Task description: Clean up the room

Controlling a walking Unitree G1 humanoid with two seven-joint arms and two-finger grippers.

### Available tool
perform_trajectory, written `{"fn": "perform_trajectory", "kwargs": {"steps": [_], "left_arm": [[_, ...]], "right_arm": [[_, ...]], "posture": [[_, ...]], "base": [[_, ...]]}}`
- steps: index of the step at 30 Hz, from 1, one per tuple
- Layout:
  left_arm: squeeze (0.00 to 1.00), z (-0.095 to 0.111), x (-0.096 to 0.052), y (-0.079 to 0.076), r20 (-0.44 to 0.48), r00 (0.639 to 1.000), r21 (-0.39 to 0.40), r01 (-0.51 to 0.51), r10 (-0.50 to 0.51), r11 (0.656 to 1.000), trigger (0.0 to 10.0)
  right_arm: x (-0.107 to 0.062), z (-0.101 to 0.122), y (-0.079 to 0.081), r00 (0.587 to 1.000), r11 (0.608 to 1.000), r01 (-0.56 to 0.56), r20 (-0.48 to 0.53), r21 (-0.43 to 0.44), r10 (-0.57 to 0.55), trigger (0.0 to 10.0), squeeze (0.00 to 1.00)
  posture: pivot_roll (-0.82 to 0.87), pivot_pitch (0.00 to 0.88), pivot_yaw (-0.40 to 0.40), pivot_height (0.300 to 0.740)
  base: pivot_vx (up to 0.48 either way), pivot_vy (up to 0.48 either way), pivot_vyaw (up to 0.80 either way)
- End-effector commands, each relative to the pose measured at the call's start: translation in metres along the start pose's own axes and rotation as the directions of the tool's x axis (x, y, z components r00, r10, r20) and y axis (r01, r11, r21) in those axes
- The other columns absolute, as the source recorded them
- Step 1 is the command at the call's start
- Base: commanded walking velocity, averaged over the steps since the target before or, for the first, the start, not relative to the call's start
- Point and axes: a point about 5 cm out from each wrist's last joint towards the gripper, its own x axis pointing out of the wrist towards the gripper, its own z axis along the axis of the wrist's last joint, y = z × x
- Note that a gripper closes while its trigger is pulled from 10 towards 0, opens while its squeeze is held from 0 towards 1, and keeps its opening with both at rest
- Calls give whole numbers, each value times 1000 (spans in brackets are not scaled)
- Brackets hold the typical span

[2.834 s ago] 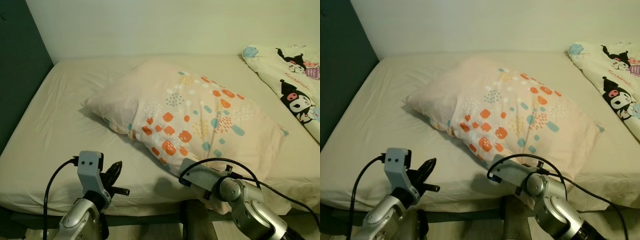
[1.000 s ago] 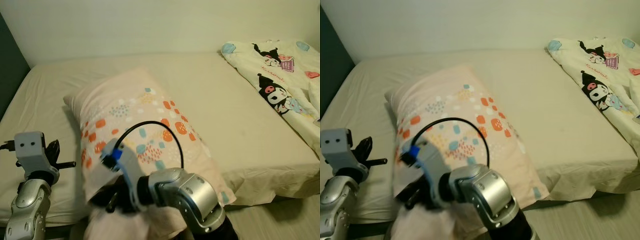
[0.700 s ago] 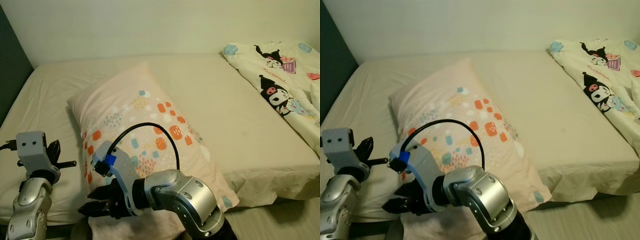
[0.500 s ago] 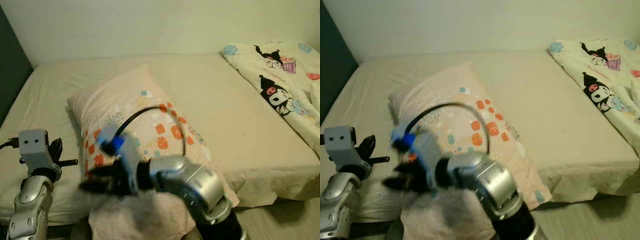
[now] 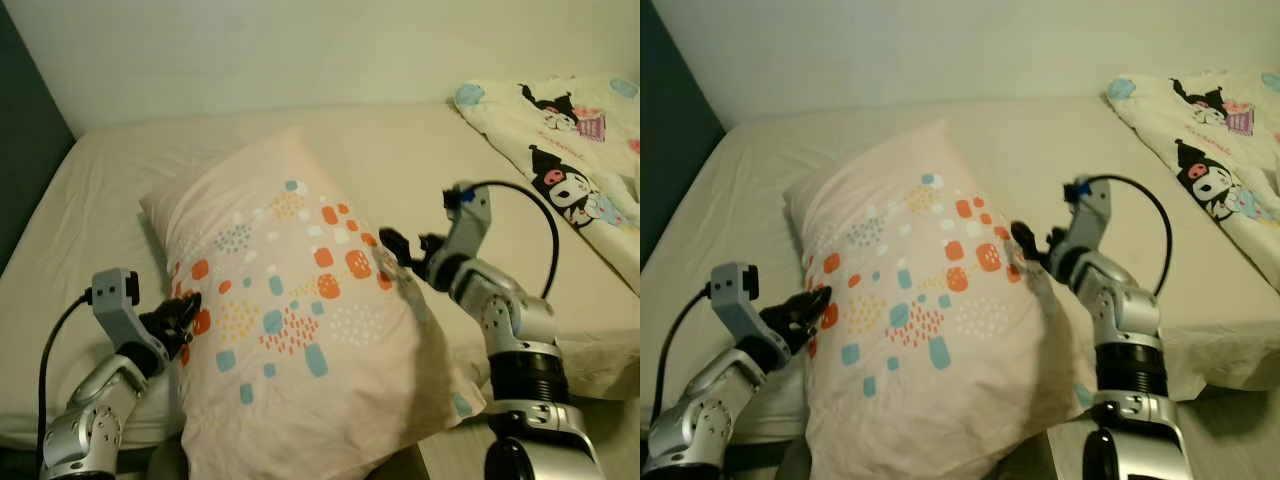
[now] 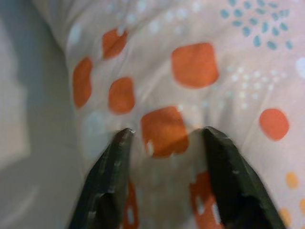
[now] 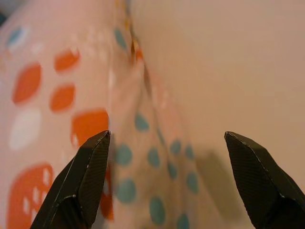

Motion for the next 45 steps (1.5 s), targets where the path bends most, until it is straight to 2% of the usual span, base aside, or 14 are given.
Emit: {"fn": "perform_trajectory", "kwargs": {"steps": [1,12,19,20,22,23,26,27,28,29,30,32,33,45], "left_arm": [[1000,-9,-3,14,-25,999,-76,-38,36,996,10000],[1000,-18,12,-2,53,994,-356,110,-97,928,10000],[1000,-25,16,-29,49,974,-394,221,-220,892,10000],[518,-35,16,-40,11,962,-368,258,-273,893,10000],[518,-42,16,-48,-14,951,-352,284,-308,892,10000],[0,-47,16,-54,-32,942,-344,302,-333,889,10000],[0,-59,15,-66,-96,921,-277,339,-377,899,10000],[0,-65,15,-70,-140,916,-217,343,-377,914,4863],[0,-69,15,-72,-163,915,-165,343,-368,925,1804],[0,-69,15,-72,-163,915,-165,343,-368,925,1804],[0,-70,16,-72,-166,916,-152,341,-364,928,0],[0,-70,16,-72,-166,916,-152,341,-364,928,0],[0,-72,17,-73,-166,920,-133,337,-356,932,0],[0,-49,26,-69,-54,982,-7,179,-179,984,0]], "right_arm": [[2,-11,-4,999,995,-45,5,88,45,10000,1000],[7,-30,-23,991,968,-133,26,212,130,10000,1000],[9,-37,-23,989,963,-141,1,231,145,10000,1000],[11,-39,-18,985,953,-170,11,252,173,10000,1000],[12,-39,-15,981,945,-191,18,266,193,10000,1000],[13,-39,-11,974,933,-223,30,281,223,10000,1000],[16,-41,3,953,912,-296,31,285,300,10000,1000],[17,-43,11,940,901,-332,16,280,342,10000,0],[18,-46,16,929,892,-355,-4,279,371,10000,0],[18,-46,16,929,892,-355,-4,279,371,10000,0],[19,-48,20,923,889,-364,-19,276,384,10000,0],[19,-48,20,923,889,-364,-19,276,384,10000,0],[21,-50,24,926,888,-355,-23,293,378,0,0],[22,-69,50,916,898,-359,-88,255,391,0,0]], "posture": [[-61,199,-4,546],[-48,240,2,546],[-45,231,-2,546],[-46,229,-2,546],[-47,229,-2,546],[-49,228,-2,546],[-51,221,0,546],[-52,218,0,546],[-52,218,0,546],[-52,218,0,546],[-56,210,0,546],[-56,210,0,546],[-60,202,0,546],[-67,167,1,546]], "base": [[0,0,0],[0,0,0],[0,0,0],[0,0,0],[0,0,0],[0,0,0],[0,0,0],[0,0,0],[0,0,0],[0,0,0],[0,0,0],[0,0,0],[0,0,0],[0,0,0]]}}
